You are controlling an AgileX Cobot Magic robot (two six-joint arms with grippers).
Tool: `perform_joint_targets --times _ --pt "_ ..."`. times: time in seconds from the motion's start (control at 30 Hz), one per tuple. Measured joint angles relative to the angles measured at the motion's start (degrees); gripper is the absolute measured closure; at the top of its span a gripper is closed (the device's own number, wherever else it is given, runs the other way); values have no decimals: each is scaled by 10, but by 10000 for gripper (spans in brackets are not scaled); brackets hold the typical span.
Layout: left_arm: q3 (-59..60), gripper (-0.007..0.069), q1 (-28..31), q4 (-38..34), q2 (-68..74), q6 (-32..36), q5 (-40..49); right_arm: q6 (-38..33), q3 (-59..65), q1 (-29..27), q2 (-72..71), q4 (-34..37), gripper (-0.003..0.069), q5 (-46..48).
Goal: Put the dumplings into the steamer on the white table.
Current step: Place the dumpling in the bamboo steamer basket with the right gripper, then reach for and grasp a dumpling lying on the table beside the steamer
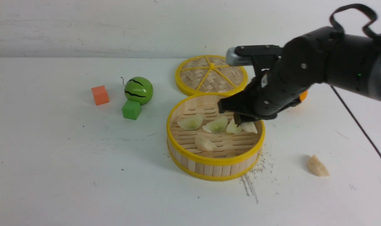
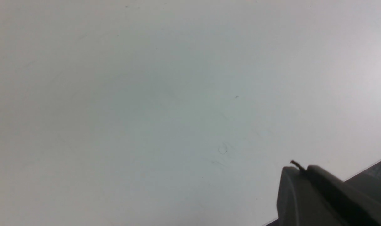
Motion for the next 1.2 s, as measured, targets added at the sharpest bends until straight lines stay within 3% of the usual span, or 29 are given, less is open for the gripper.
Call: perform_joint_targets --times 0.27,0.4,0.57,0.73,0.83,0.93,1.2 --pt "0 601 0 -6 0 0 3 0 -54 8 112 -5 468 14" --pt "0 597 0 -9 0 0 5 0 -55 8 135 -5 418 11" --pt "0 594 0 -9 0 0 7 -1 -57 8 120 -5 199 24" --pt "0 587 0 -9 0 0 7 -55 -63 8 46 -5 74 95" --pt "0 586 0 -9 0 0 7 -88 -62 5 2 -12 64 129" --pt "0 582 0 -9 0 0 7 -108 -25 -32 -76 -26 82 171" --pt "0 575 0 -9 0 0 6 -136 121 -157 -120 -32 113 125"
